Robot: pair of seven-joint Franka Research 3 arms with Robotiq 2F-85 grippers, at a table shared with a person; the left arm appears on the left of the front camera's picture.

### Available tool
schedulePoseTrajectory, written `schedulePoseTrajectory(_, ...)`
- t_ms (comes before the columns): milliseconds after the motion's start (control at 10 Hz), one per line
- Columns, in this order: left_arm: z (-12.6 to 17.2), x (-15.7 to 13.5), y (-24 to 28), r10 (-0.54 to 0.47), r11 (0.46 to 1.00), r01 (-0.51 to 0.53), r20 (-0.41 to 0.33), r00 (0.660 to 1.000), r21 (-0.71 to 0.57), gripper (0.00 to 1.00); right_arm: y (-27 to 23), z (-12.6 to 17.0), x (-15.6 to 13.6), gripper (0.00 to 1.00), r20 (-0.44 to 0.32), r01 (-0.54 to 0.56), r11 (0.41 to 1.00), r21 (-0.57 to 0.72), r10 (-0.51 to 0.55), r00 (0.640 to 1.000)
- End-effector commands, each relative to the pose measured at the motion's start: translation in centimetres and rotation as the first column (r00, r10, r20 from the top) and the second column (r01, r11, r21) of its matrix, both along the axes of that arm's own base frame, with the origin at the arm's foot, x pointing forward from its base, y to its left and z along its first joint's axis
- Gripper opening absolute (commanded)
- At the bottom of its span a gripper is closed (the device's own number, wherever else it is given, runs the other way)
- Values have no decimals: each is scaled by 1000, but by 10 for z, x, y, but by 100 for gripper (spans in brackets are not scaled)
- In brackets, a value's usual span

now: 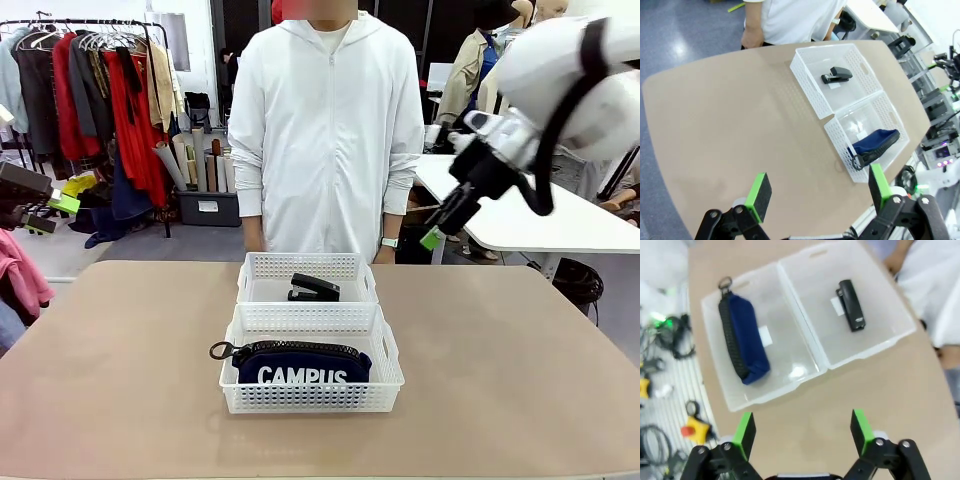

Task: Distribute items into two baskets.
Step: Place the picked Stapler into the Organizing basket as instructed by the person.

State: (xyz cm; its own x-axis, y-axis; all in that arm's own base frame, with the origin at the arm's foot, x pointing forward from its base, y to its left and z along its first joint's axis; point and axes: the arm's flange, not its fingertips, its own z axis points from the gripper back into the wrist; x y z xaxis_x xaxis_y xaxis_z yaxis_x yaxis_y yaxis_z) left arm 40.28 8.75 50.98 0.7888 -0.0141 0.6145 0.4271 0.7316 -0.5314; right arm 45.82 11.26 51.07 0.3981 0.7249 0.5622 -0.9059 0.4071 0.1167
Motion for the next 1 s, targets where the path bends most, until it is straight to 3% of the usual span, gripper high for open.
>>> schedulePoseTrajectory(0, 1, 0, 0, 1, 1000, -1, 14, 1000, -22, 100, -7, -7, -71, 100, 46, 139, 989, 57, -142, 989)
schedulePoseTrajectory(200, 1, 0, 0, 1, 1000, -1, 14, 1000, -22, 100, -34, -5, -116, 100, 27, 238, 966, 96, -242, 970)
schedulePoseTrajectory(400, 1, 0, 0, 1, 1000, -1, 14, 1000, -22, 100, -70, -6, -141, 100, -13, 302, 950, 77, -302, 953)
schedulePoseTrajectory(700, 1, 0, 0, 1, 1000, -1, 14, 1000, -22, 100, -106, 10, -141, 100, -14, 312, 947, 78, -312, 950)
schedulePoseTrajectory(800, 1, 0, 0, 1, 1000, -1, 14, 1000, -22, 100, -116, 11, -143, 100, 2, 258, 960, 105, -260, 966)
schedulePoseTrajectory(900, 1, 0, 0, 1, 1000, -1, 14, 1000, -22, 100, -104, 8, -137, 100, 16, 313, 947, 67, -315, 949)
